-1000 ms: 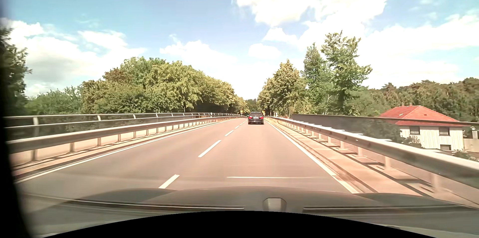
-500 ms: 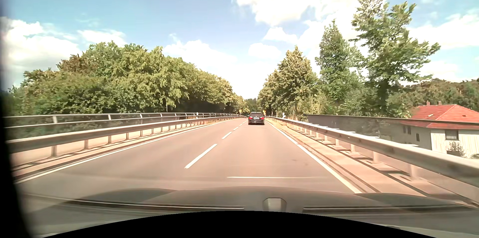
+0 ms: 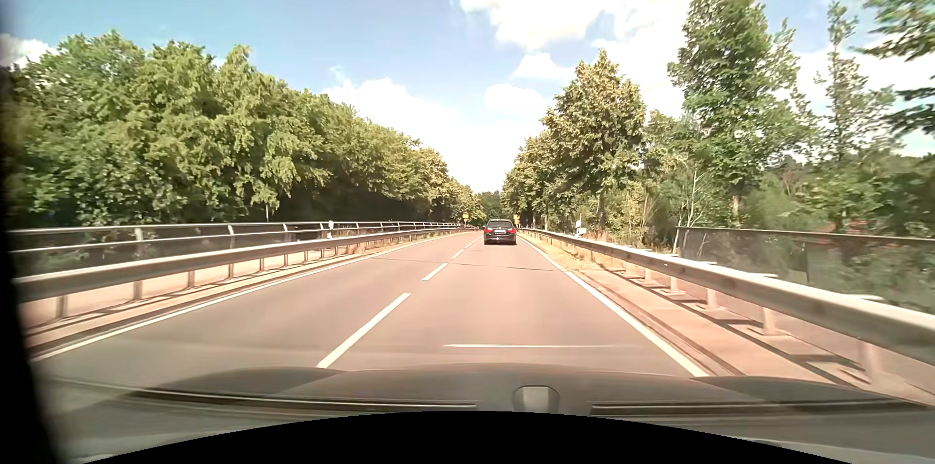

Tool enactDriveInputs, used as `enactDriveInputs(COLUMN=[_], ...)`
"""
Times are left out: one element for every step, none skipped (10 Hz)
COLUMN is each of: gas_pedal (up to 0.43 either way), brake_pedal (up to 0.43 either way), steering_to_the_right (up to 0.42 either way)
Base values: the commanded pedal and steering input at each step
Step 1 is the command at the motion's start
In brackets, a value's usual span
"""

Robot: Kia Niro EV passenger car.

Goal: Follow the waypoints while adhering to traffic rules and regulations

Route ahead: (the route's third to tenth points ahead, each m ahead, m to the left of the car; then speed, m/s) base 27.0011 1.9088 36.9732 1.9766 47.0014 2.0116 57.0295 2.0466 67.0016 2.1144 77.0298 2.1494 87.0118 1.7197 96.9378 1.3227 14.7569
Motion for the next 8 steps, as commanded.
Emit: enactDriveInputs(gas_pedal=[0.138,0.138,0.138,0.138,0.138,0.138,0.138,0.138], brake_pedal=[0.006,0.006,0.006,0.006,0.006,0.006,0.006,0.006], steering_to_the_right=[0.005,0.005,0.005,0.005,0.005,0.005,0.005,0.005])
